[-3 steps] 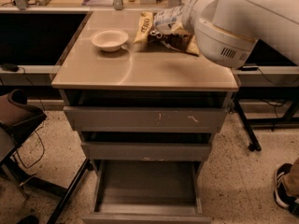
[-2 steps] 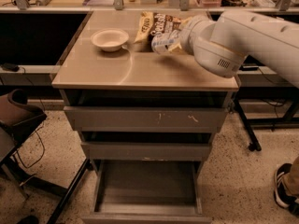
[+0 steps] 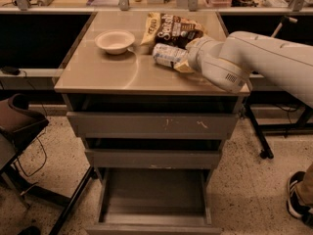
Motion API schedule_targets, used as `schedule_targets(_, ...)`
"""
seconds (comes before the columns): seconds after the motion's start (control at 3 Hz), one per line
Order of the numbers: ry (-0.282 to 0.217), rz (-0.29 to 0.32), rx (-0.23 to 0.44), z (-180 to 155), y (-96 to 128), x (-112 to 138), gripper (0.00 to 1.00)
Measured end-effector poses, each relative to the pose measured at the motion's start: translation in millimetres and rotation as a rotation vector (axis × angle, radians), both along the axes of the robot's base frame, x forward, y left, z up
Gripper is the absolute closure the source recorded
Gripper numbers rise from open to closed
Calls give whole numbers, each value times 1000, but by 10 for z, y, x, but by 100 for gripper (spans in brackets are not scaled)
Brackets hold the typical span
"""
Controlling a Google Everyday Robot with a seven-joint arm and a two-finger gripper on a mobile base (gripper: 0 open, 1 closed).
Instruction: Pick blue plastic bottle from bottom drawer and place on counter
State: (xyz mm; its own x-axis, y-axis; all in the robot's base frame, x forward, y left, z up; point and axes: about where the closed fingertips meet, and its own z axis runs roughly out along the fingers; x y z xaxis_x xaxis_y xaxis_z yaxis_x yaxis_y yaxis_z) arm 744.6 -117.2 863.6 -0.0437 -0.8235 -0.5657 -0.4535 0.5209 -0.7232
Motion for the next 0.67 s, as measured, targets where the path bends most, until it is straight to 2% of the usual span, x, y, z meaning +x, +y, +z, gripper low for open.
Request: schedule_targets(0.67, 0, 0, 0, 0, 0, 0, 35)
